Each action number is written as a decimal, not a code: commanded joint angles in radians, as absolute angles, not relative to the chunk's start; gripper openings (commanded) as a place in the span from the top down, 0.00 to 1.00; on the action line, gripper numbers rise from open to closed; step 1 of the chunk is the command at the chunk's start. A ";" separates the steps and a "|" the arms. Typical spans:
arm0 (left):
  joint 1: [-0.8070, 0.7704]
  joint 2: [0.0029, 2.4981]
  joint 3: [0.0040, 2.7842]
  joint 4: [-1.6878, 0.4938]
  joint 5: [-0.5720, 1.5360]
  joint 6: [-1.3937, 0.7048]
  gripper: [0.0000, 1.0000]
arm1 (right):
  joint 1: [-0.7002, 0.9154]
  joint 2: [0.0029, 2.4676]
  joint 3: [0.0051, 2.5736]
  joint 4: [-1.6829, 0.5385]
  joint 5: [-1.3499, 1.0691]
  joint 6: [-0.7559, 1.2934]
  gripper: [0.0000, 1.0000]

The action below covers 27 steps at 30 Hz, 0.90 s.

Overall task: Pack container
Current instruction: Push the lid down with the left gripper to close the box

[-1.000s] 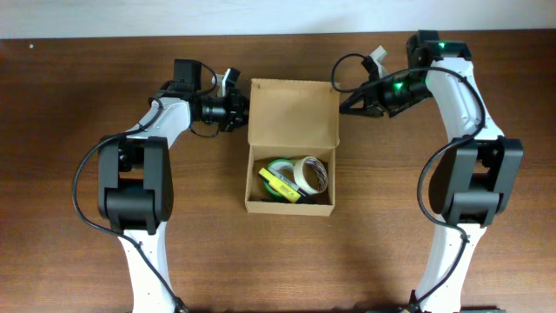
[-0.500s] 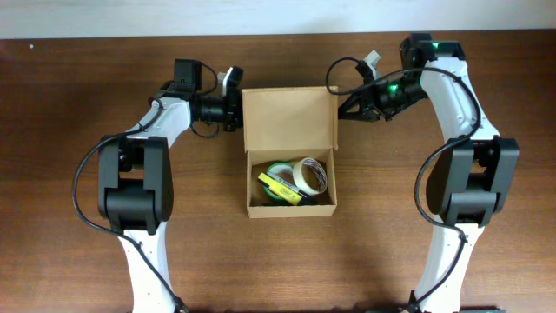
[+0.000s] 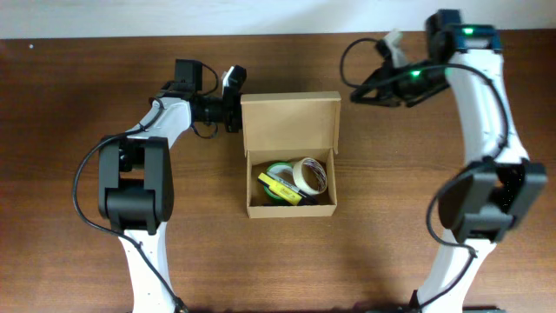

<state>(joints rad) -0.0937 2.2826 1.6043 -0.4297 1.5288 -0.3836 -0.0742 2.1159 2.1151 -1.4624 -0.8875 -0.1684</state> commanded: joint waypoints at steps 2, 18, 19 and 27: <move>-0.117 2.290 1.599 -0.497 1.574 -0.305 0.98 | -0.130 2.016 2.140 -1.479 -0.878 -0.187 0.85; -0.213 2.174 1.599 -1.195 1.424 0.378 0.98 | -0.157 1.949 2.140 -1.658 -0.636 -0.260 0.86; -0.214 2.158 1.599 -1.235 1.391 0.421 0.98 | -0.157 1.949 2.140 -1.668 -0.622 -0.270 0.86; -0.213 2.001 1.599 -1.285 1.183 0.458 0.98 | -0.157 1.949 2.140 -1.699 -0.604 -0.303 0.86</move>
<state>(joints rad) -0.2131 2.0911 1.5990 -1.2789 1.3106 0.3897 -0.1585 1.9697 2.1242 -1.6928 -0.6254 -0.2722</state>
